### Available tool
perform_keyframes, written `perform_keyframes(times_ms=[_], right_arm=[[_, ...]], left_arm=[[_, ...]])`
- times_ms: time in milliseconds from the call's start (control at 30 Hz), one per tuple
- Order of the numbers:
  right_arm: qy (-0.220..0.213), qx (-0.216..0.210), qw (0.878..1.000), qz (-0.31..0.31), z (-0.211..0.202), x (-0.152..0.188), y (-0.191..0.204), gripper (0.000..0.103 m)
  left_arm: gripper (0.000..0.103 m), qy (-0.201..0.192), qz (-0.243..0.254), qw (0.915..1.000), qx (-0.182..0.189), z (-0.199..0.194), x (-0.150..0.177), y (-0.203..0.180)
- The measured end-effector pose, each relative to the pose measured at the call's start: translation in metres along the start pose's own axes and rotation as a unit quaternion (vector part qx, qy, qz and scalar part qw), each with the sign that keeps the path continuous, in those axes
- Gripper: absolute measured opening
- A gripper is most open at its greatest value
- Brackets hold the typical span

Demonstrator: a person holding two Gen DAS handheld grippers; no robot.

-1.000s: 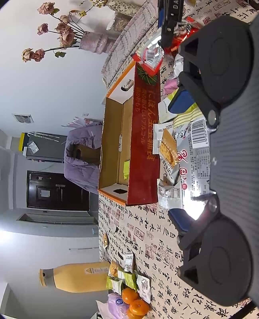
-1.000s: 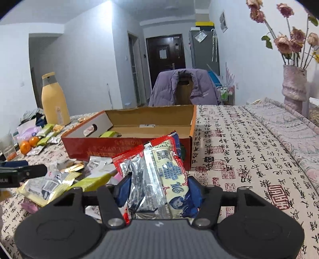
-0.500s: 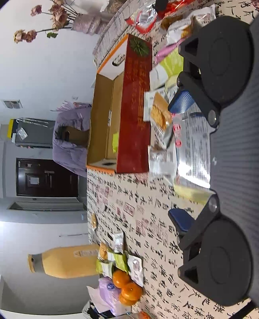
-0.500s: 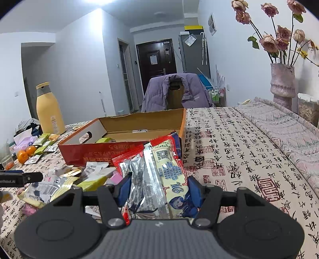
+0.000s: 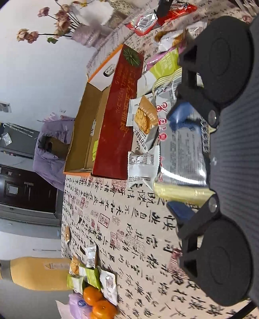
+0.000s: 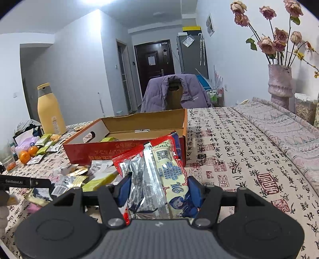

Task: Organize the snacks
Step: 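Grasp the red-and-silver packet with the right tool while the left tool grasps a silver packet, then lift the silver packet with the left tool while the right tool holds its packet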

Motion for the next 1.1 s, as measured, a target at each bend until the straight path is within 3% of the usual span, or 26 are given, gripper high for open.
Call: perform_keyframes(times_ms=[167,233,433,500,533,567,633,800,967,1100], right_arm=[[-0.008,-0.007,1.000,-0.005,-0.013,0.002,0.008,0.059],[-0.010,-0.010,1.000,-0.007,-0.018,0.004,0.011,0.059],[-0.019,-0.016,1.000,-0.009,-0.032,0.010,0.018,0.059],[-0.020,-0.016,1.000,-0.008,-0.036,0.012,0.018,0.059],[-0.021,-0.016,1.000,-0.007,-0.038,0.014,0.018,0.059],[-0.022,-0.016,1.000,-0.007,-0.041,0.015,0.018,0.059],[-0.025,-0.015,1.000,-0.006,-0.045,0.016,0.017,0.059],[-0.029,-0.006,1.000,-0.001,-0.051,0.018,0.015,0.059],[-0.032,0.010,0.999,0.003,-0.056,0.020,0.016,0.059],[-0.032,0.025,0.999,0.008,-0.057,0.021,0.013,0.059]], left_arm=[[0.032,0.002,-0.023,0.9997,0.008,-0.018,0.009,0.004],[0.023,0.002,-0.023,0.9997,-0.001,-0.024,0.014,0.003],[0.019,0.003,0.001,0.9999,-0.012,-0.047,0.029,-0.012],[0.025,-0.007,0.009,0.9999,-0.012,-0.053,0.031,-0.017],[0.042,-0.017,0.015,0.9997,-0.009,-0.057,0.030,-0.019],[0.066,-0.026,0.021,0.9994,-0.007,-0.059,0.030,-0.021],[0.094,-0.051,0.049,0.9975,-0.002,-0.067,0.027,-0.030],[0.103,-0.078,0.160,0.9840,0.012,-0.069,0.024,-0.059],[0.103,-0.058,0.260,0.9633,0.034,-0.048,0.025,-0.081],[0.103,-0.041,0.303,0.9506,0.054,-0.026,0.025,-0.089]])
Point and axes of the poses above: each gripper's, at about its wrist camera, not at the fingertips, and z roughly the way its jaws point, y to its left, x to its underside, the point moved 3 cm from there along z, roughly the way its jaws point, and after that the axes turned 7 degrees about -x, right-handed, at the moved point
